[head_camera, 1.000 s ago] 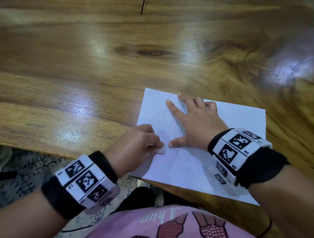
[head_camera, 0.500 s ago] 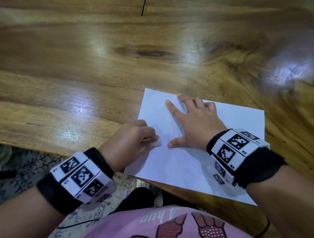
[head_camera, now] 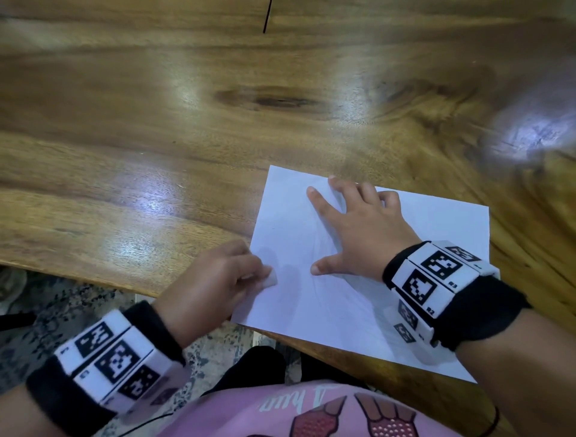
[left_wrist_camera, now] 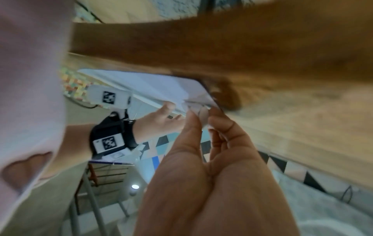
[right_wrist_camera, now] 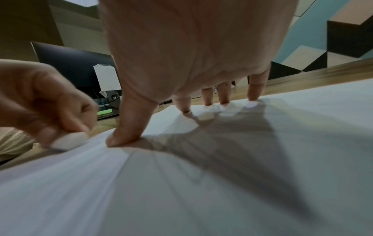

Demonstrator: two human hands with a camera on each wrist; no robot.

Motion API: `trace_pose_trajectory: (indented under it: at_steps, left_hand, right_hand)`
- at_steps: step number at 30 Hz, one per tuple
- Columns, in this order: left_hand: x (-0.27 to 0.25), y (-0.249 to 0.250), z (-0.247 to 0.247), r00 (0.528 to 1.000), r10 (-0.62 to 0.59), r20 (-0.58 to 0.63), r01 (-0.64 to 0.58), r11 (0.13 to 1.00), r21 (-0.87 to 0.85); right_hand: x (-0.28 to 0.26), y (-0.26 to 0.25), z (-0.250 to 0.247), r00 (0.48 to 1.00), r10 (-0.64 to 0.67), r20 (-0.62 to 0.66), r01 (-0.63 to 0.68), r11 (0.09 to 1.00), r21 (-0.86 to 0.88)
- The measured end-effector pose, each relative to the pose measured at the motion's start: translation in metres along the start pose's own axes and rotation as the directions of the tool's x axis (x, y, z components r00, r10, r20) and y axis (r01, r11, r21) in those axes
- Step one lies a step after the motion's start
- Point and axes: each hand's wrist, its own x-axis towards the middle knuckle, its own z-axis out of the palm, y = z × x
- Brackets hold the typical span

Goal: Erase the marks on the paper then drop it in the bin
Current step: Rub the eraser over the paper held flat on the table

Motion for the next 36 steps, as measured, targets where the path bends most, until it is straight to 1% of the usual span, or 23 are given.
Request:
trace_pose_trajectory:
  at_steps: [4, 6, 7, 8, 11, 13, 14, 18, 22, 24, 27, 29, 31, 33, 35, 36]
  left_hand:
    - [-0.023, 0.009, 0.009, 0.988, 0.047, 0.147, -0.035, 0.996, -0.080]
    - [-0.023, 0.011, 0.008, 0.980, 0.058, 0.191, -0.038, 0.994, -0.105]
    - [-0.017, 0.012, 0.005, 0.981, 0.056, 0.186, -0.035, 0.993, -0.113]
    - [-0.007, 0.013, 0.003, 0.986, 0.057, 0.154, -0.041, 0.993, -0.107]
    - [0.030, 0.016, -0.001, 0.998, 0.068, -0.001, -0.068, 0.997, -0.023]
    - [0.041, 0.021, 0.001, 0.998, 0.067, -0.020, -0.067, 0.998, 0.023]
    - [0.039, 0.022, 0.002, 0.997, 0.071, -0.004, -0.071, 0.997, 0.029]
    - [0.004, 0.027, 0.009, 0.988, 0.050, 0.146, -0.056, 0.998, 0.035]
    - [-0.006, 0.029, 0.012, 0.986, 0.006, 0.164, -0.015, 0.998, 0.053]
    - [-0.005, 0.029, 0.013, 0.985, -0.012, 0.173, -0.001, 0.997, 0.076]
    - [-0.003, 0.031, 0.011, 0.982, -0.038, 0.184, 0.017, 0.993, 0.115]
    - [0.001, 0.033, 0.009, 0.977, -0.059, 0.205, 0.027, 0.987, 0.158]
    - [0.008, 0.037, 0.006, 0.970, -0.072, 0.231, 0.028, 0.982, 0.188]
    - [0.019, 0.044, -0.001, 0.949, -0.099, 0.300, 0.039, 0.979, 0.199]
    - [0.037, 0.049, -0.010, 0.922, -0.113, 0.371, 0.033, 0.976, 0.216]
    - [0.050, 0.050, -0.015, 0.917, -0.124, 0.380, 0.049, 0.978, 0.202]
  right_hand:
    - [0.000, 0.000, 0.000, 1.000, -0.001, 0.000, 0.001, 1.000, 0.007]
    - [0.000, -0.001, 0.000, 1.000, -0.004, -0.004, 0.004, 1.000, 0.010]
    - [0.000, -0.001, 0.000, 1.000, -0.004, -0.007, 0.004, 1.000, 0.010]
    - [0.000, 0.000, 0.000, 1.000, -0.003, -0.009, 0.003, 1.000, 0.011]
    - [-0.001, -0.001, 0.000, 1.000, -0.003, -0.008, 0.003, 1.000, 0.020]
    - [-0.001, -0.001, -0.001, 1.000, -0.006, -0.008, 0.006, 0.999, 0.032]
    - [-0.001, 0.000, -0.001, 1.000, -0.007, -0.007, 0.007, 0.999, 0.039]
    - [-0.001, 0.000, -0.001, 1.000, -0.014, -0.015, 0.015, 0.999, 0.050]
    - [-0.005, 0.008, -0.004, 1.000, -0.023, -0.013, 0.025, 0.989, 0.147]
    - [-0.011, 0.022, -0.005, 1.000, -0.003, 0.010, 0.001, 0.977, 0.213]
    - [-0.024, 0.041, -0.003, 0.999, 0.048, 0.015, -0.050, 0.969, 0.242]
    - [-0.028, 0.046, -0.002, 0.999, 0.047, -0.004, -0.045, 0.972, 0.232]
    - [-0.029, 0.043, -0.002, 1.000, 0.019, -0.017, -0.015, 0.974, 0.228]
    - [-0.028, 0.036, -0.001, 1.000, 0.004, -0.022, 0.000, 0.977, 0.214]
    - [-0.026, 0.031, 0.000, 0.999, 0.020, -0.034, -0.013, 0.982, 0.186]
    - [-0.025, 0.030, 0.000, 0.999, 0.028, -0.040, -0.021, 0.985, 0.171]
